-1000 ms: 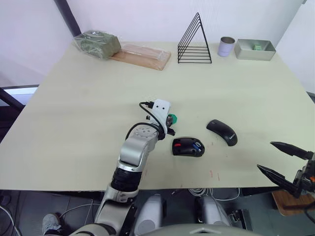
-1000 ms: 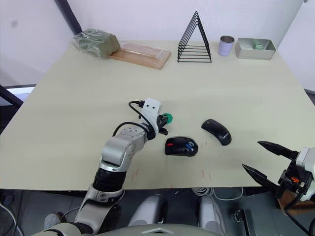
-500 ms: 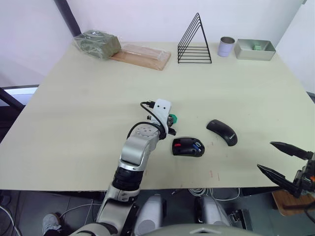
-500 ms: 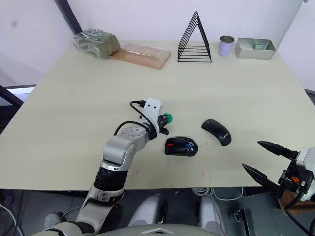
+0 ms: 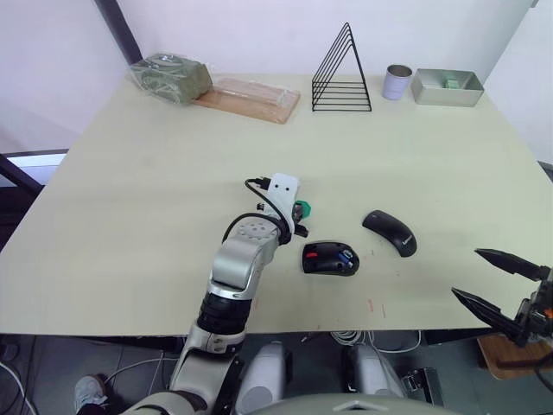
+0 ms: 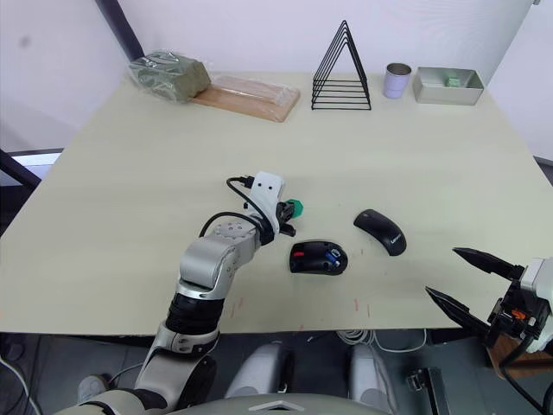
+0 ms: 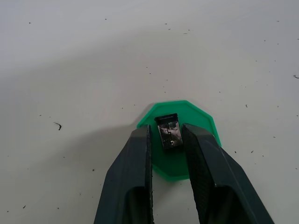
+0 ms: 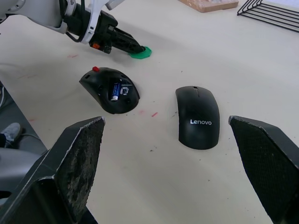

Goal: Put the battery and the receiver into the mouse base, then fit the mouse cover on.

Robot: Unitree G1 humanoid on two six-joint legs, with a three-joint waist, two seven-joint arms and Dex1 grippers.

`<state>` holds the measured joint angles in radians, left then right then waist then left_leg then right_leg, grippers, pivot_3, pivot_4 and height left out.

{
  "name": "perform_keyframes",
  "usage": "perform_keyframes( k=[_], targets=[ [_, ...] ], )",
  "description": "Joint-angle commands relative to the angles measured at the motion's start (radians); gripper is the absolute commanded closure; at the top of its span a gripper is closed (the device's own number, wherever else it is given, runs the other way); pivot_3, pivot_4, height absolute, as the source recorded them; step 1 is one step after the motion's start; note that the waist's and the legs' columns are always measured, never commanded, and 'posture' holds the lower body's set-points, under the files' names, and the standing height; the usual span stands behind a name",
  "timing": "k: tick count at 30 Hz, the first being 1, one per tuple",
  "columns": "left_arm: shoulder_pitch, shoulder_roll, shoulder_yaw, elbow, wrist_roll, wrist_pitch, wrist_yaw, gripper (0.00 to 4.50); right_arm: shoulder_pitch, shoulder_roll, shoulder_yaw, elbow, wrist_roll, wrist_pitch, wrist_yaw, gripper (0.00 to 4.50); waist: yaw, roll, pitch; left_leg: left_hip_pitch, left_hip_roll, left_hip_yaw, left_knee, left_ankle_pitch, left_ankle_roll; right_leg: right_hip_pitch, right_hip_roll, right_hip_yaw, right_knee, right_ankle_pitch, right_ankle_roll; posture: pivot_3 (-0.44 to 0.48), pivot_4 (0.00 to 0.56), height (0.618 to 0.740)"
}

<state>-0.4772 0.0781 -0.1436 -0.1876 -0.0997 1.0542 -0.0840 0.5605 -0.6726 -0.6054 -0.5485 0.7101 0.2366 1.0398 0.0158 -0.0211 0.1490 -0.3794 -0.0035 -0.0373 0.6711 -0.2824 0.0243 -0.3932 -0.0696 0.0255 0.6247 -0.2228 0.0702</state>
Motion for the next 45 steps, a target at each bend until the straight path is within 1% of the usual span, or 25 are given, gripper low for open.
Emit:
perform_keyframes(
  k=[1, 20, 21, 22, 45],
  targets=[
    [-0.006, 0.001, 0.004, -0.031, 0.005, 0.003, -0.001, 3.36, -0.002, -0.01, -0.028, -0.029, 0.015, -0.001, -0.003, 0.0, 0.0, 0.0, 0.0, 0.0, 0.0, 0.0, 0.0, 0.0, 0.0, 0.0, 0.0, 0.0, 0.0, 0.0, 0.0, 0.0, 0.15, 0.74],
    [-0.006, 0.008, -0.002, -0.039, 0.001, -0.007, -0.009, 3.36, -0.001, -0.009, -0.022, -0.04, 0.016, 0.002, -0.011, 0.0, 0.0, 0.0, 0.0, 0.0, 0.0, 0.0, 0.0, 0.0, 0.0, 0.0, 0.0, 0.0, 0.0, 0.0, 0.0, 0.0, 0.15, 0.74],
    [-0.006, 0.009, -0.002, -0.04, 0.001, -0.008, -0.01, 3.63, -0.001, -0.009, -0.022, -0.04, 0.016, 0.002, -0.011, 0.0, 0.0, 0.0, 0.0, 0.0, 0.0, 0.0, 0.0, 0.0, 0.0, 0.0, 0.0, 0.0, 0.0, 0.0, 0.0, 0.0, 0.15, 0.74],
    [-0.007, 0.009, -0.003, -0.04, 0.001, -0.008, -0.01, 3.8, -0.001, -0.009, -0.022, -0.04, 0.017, 0.003, -0.012, 0.0, 0.0, 0.0, 0.0, 0.0, 0.0, 0.0, 0.0, 0.0, 0.0, 0.0, 0.0, 0.0, 0.0, 0.0, 0.0, 0.0, 0.15, 0.74],
    [-0.013, 0.012, -0.003, -0.03, 0.003, -0.021, -0.024, 3.8, -0.006, -0.004, -0.017, -0.036, 0.015, 0.002, -0.014, 0.0, 0.0, 0.0, 0.0, 0.0, 0.0, 0.0, 0.0, 0.0, 0.0, 0.0, 0.0, 0.0, 0.0, 0.0, 0.0, 0.0, 0.15, 0.74]
  ],
)
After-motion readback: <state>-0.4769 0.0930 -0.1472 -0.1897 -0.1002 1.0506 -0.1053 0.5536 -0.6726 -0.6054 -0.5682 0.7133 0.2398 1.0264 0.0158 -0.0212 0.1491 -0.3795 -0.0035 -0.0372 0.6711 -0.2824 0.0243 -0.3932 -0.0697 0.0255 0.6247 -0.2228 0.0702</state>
